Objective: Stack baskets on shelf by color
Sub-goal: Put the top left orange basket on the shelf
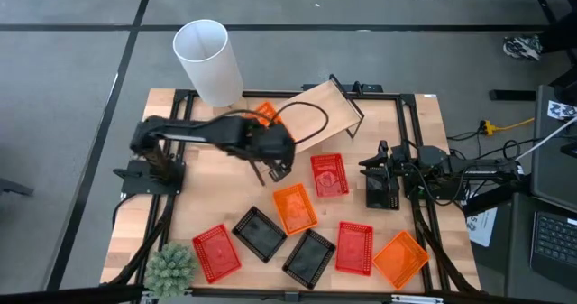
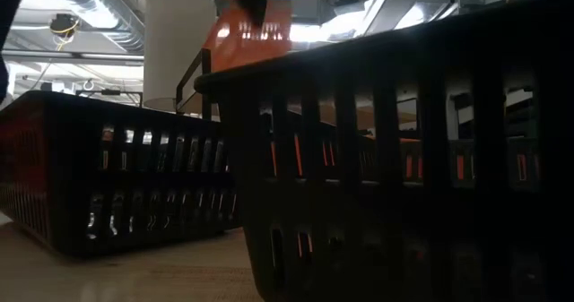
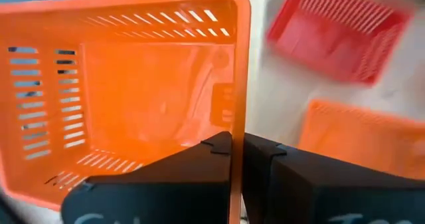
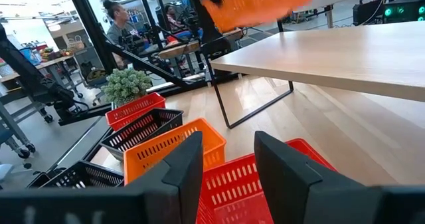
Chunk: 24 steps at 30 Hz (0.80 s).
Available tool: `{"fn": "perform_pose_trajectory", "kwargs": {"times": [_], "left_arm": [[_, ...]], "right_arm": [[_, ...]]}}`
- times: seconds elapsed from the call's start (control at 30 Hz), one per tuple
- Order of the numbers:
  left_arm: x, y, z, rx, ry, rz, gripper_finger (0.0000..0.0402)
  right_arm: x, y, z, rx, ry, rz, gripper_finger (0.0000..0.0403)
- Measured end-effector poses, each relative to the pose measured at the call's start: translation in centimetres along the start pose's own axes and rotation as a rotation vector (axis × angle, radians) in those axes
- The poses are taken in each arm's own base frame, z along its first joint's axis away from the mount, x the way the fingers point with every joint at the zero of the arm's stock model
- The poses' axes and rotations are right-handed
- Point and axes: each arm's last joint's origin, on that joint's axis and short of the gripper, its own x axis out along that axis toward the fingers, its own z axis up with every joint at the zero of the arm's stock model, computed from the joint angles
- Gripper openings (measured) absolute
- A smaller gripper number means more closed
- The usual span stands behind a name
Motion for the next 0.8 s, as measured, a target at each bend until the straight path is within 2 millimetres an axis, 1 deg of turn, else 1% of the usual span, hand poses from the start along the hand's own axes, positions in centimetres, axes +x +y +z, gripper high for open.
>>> {"fn": "perform_pose_trajectory", "kwargs": {"times": [0.1, 0.2, 0.43, 0.63, 0.8], "left_arm": [[2.0, 0.0, 0.0, 0.009, 0.089, 0.022, 0.0000], [2.8, -0.5, -0.1, 0.016, 0.141, -0.003, 0.0000], [2.3, -1.4, -0.9, 0.025, 0.158, -0.019, 0.0000], [2.2, -1.4, -0.9, 0.060, 0.149, -0.010, 0.0007], [2.4, -1.1, -0.7, 0.049, 0.150, -0.004, 0.0019]], "right_arm": [[0.0, 0.0, 0.0, 0.000, 0.000, 0.000, 0.0136], [0.0, 0.0, 0.0, -0.001, 0.002, -0.001, 0.0136], [0.0, 0.0, 0.0, -0.001, 0.005, -0.001, 0.0136], [0.1, 0.0, -0.1, 0.000, 0.007, -0.002, 0.0136], [0.1, 0.0, -0.1, 0.001, 0.010, -0.003, 0.0136]]}}
